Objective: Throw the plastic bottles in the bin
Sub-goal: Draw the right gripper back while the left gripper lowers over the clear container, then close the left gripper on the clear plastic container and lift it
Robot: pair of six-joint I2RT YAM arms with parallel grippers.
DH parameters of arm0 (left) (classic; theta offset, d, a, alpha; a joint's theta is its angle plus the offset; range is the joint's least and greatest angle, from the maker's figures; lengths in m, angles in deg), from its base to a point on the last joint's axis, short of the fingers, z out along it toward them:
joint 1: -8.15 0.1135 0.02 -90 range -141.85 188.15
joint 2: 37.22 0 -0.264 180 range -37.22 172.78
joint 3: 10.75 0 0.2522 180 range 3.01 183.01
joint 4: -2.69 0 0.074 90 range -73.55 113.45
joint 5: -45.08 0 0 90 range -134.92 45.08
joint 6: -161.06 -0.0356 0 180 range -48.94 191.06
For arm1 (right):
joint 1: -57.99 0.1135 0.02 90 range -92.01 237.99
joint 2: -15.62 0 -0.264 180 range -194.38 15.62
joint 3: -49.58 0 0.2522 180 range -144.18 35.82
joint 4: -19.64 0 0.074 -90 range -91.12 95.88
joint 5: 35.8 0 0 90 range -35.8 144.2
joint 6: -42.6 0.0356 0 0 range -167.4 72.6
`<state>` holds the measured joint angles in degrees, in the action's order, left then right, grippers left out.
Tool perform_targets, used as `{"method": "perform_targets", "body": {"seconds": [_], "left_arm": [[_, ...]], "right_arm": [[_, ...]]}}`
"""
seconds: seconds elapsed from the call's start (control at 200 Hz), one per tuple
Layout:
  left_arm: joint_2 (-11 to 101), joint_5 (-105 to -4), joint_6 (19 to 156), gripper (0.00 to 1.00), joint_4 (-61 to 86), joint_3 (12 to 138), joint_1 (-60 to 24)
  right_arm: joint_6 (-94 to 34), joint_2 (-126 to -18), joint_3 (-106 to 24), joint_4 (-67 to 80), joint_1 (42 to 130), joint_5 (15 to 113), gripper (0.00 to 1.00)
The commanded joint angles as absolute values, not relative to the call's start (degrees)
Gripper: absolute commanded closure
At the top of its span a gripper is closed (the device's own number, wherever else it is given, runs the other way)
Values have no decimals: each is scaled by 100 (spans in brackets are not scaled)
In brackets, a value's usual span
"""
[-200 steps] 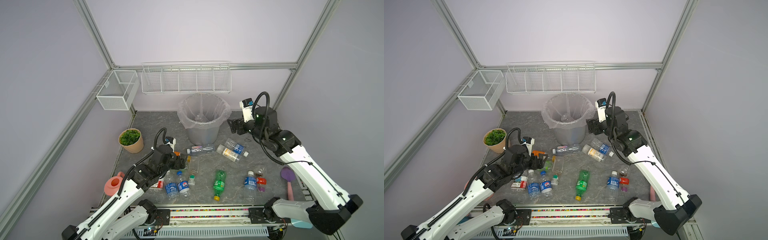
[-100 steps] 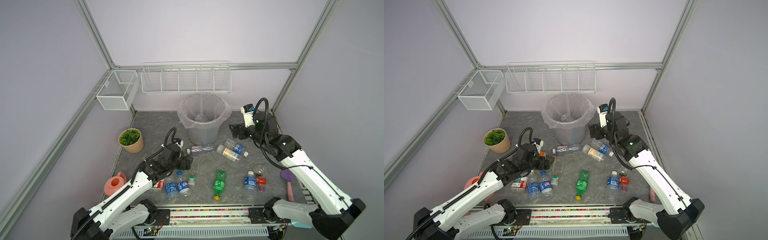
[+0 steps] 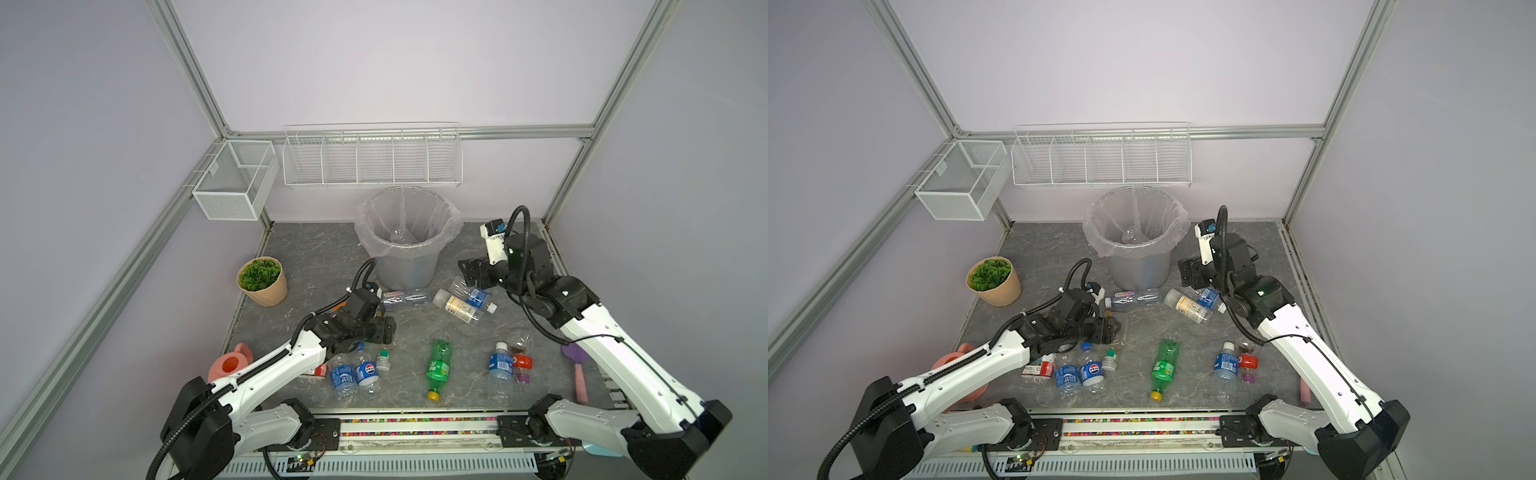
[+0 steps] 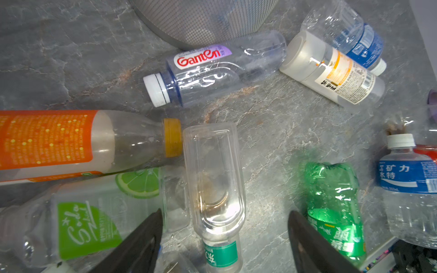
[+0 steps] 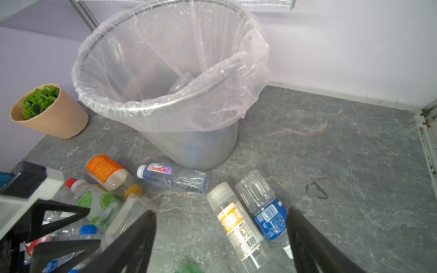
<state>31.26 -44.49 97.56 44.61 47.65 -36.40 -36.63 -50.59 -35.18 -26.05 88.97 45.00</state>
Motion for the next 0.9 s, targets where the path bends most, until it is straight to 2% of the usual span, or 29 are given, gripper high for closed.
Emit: {"method": "perform_targets", "body": {"seconds": [0.0, 0.895], "left_arm": [[3336, -4541, 9888, 18, 4387, 4774, -3676], [4289, -4613, 9877, 20, 4330, 5038, -3968]], "right_arm": [[-3544, -4908, -3358, -2542, 8859, 4466, 12], [-3369, -4546, -2966, -2572, 8788, 4397, 11]]}}
